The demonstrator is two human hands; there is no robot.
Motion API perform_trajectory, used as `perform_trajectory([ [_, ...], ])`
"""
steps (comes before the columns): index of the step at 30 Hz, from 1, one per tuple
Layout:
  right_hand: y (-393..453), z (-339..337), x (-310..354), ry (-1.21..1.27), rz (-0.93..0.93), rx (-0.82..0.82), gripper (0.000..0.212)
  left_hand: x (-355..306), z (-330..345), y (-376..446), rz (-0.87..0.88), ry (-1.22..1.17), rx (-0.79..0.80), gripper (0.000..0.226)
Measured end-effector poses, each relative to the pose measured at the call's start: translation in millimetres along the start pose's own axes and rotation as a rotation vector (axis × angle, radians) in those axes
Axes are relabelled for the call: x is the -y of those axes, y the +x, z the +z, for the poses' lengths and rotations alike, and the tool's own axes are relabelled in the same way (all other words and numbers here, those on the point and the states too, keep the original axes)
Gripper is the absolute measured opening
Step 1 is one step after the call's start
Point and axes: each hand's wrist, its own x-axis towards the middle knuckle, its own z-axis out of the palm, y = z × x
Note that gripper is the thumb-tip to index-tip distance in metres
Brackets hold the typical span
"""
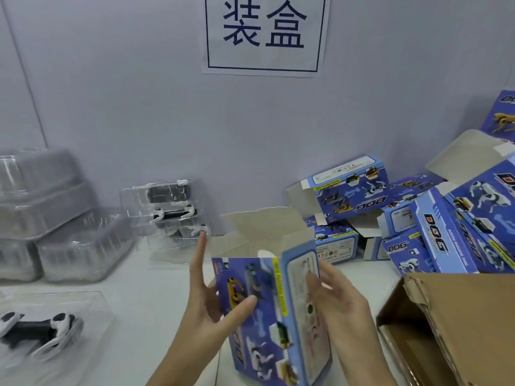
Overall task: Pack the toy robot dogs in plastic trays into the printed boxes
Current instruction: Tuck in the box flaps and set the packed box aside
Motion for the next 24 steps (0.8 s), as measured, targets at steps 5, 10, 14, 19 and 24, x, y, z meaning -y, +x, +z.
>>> perform_trajectory([
  [5,-13,17,-9,-0.180,-0.306,-0.154,0.062,10,21,0,0.102,0.251,-0.212,0.114],
  [10,-11,19,-16,-0.142,-0.193,-0.031,0.093,15,18,1,-0.053,0.197,-0.109,0.093],
  [14,-13,20,-12,-0.247,-0.255,-0.168,0.086,16,16,1,-0.035,0.259,-0.105,0.091],
  [19,-33,47,-21,-0.335,-0.349,-0.086,0.114,22,28,-5,0.181,0.461,-0.261,0.094],
  [24,-33,44,-15,-0.413,-0.475,-0.239,0.122,22,15,0,0.192,0.244,-0.065,0.087],
])
